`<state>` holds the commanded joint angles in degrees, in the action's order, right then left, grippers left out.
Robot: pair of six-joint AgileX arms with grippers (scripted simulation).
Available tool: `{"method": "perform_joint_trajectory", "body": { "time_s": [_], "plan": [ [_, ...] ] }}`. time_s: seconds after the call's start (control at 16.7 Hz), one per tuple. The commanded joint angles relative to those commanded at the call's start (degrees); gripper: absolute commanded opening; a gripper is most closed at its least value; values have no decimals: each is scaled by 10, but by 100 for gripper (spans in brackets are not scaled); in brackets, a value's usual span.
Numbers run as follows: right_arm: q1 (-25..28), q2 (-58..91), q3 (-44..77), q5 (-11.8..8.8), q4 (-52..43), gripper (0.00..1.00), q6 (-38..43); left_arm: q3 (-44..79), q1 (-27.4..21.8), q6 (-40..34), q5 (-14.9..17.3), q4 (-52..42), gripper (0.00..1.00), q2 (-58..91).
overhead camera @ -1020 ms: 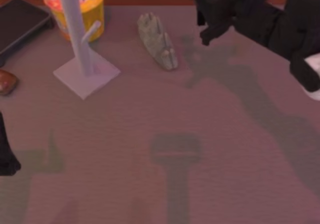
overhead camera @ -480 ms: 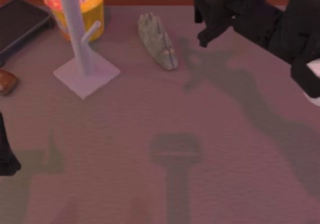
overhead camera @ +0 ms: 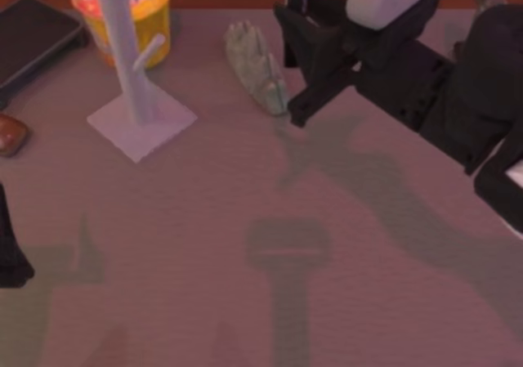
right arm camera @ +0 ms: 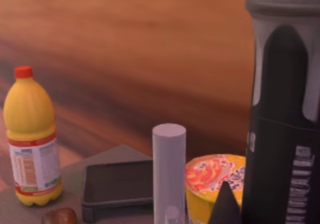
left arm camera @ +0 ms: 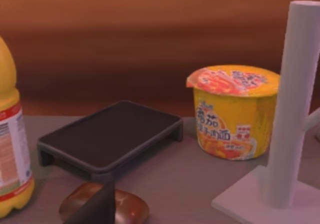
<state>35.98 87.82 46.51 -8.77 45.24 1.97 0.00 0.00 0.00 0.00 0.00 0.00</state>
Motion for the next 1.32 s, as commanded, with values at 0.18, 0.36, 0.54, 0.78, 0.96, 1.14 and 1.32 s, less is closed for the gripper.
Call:
{"method": "perform_joint_trajectory", "body": {
  "time_s": [0.18,0.36,0.54,0.78,0.96,1.14,1.32],
  "plan": [
    [-2,2,2,-2,0,0,1,0,0,0,0,0,100,0],
    [0,0,0,0,0,0,0,0,0,0,0,0,100,0],
    [0,0,0,0,0,0,0,0,0,0,0,0,100,0],
    [0,0,0,0,0,0,0,30,-29,2,10,18,100,39],
    [0,0,0,0,0,0,0,89,-82,6,24,55,100,130],
    [0,0,0,0,0,0,0,166,-147,13,39,101,100,253],
    [0,0,0,0,0,0,0,247,-215,20,55,151,100,386]
  ]
}}
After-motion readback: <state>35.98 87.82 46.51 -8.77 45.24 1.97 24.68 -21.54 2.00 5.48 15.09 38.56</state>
